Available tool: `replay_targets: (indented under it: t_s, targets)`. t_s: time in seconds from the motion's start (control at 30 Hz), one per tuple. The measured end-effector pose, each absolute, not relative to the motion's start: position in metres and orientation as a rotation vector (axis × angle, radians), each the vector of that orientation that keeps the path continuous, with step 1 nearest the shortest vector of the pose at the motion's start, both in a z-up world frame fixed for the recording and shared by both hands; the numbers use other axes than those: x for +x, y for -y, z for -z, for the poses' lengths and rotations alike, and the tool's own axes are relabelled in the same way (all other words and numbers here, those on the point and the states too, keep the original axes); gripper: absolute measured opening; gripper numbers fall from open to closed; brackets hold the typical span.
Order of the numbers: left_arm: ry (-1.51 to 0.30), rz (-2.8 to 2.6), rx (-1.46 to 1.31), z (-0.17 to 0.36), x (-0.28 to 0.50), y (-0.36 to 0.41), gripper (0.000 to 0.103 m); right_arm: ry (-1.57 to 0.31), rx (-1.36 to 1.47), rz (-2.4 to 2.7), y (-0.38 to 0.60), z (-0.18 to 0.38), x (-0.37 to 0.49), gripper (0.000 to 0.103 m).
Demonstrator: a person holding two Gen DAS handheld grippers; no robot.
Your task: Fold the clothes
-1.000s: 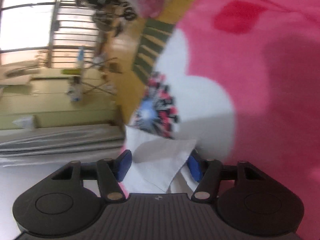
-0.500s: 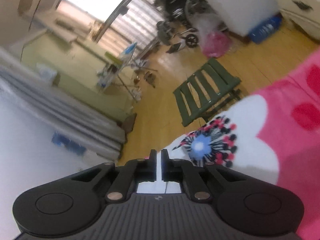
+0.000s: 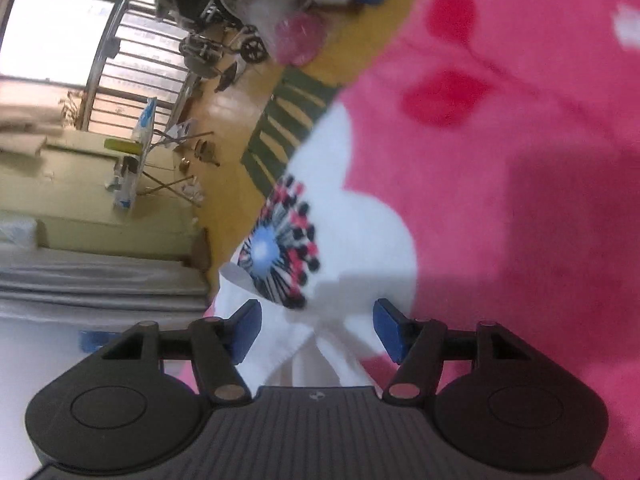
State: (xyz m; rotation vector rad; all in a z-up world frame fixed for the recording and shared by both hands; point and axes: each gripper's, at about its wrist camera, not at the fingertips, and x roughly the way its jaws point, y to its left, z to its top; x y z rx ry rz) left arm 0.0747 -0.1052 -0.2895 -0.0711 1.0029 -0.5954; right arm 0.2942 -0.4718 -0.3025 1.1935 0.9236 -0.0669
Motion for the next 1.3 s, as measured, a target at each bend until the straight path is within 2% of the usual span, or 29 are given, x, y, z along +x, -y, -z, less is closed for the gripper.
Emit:
replay_targets:
  t_s: [0.07,0.13,0.17,0.23,0.33,0.4,0.6,0.77,0.83,0.93,1.1,1.23,1.3]
  targets:
    - [-1.003,0.592,-0.065,0.289,0.074,0.107,0.066,-0.911,1.197,0.044,0.467,0.302,0.296,0.061]
    - [-1.005,0.589,-0.060,0.288,0.074,0.108,0.066,-0.891,1.158,0.016,0.459,0.295,0.298,0.044]
    - [-1.006,0.588,-0.059,0.288,0.074,0.109,0.066,-0.881,1.139,0.003,0.455,0.291,0.299,0.039]
    - [-1.009,0.584,-0.059,0.288,0.075,0.111,0.066,-0.860,1.100,-0.024,0.447,0.283,0.301,0.017]
    - [-1.012,0.580,-0.065,0.288,0.076,0.113,0.066,-0.830,1.042,-0.063,0.435,0.272,0.304,0.005]
    - [-1.010,0.582,-0.065,0.289,0.075,0.112,0.066,-0.809,1.002,-0.089,0.427,0.265,0.306,0.004]
    - [-1.007,0.581,-0.069,0.290,0.072,0.111,0.066,-0.781,0.927,-0.179,0.394,0.248,0.325,0.004]
    - [-1.004,0.581,-0.076,0.290,0.072,0.112,0.066,-0.889,0.731,-0.275,0.343,0.248,0.356,0.009]
    - [-1.002,0.581,-0.079,0.291,0.073,0.113,0.066,-0.906,0.682,-0.276,0.336,0.249,0.365,0.019]
    - [-1.001,0.577,-0.098,0.291,0.073,0.112,0.065,-0.859,0.659,-0.268,0.339,0.241,0.368,0.027]
    - [-1.006,0.573,-0.138,0.292,0.074,0.103,0.058,-0.825,0.541,-0.250,0.354,0.220,0.358,0.031]
    - [-1.018,0.567,-0.177,0.291,0.077,0.098,0.050,-0.873,0.232,-0.310,0.320,0.216,0.350,0.048]
    - [-1.024,0.569,-0.189,0.291,0.078,0.097,0.047,-0.886,0.068,-0.341,0.294,0.219,0.348,0.053]
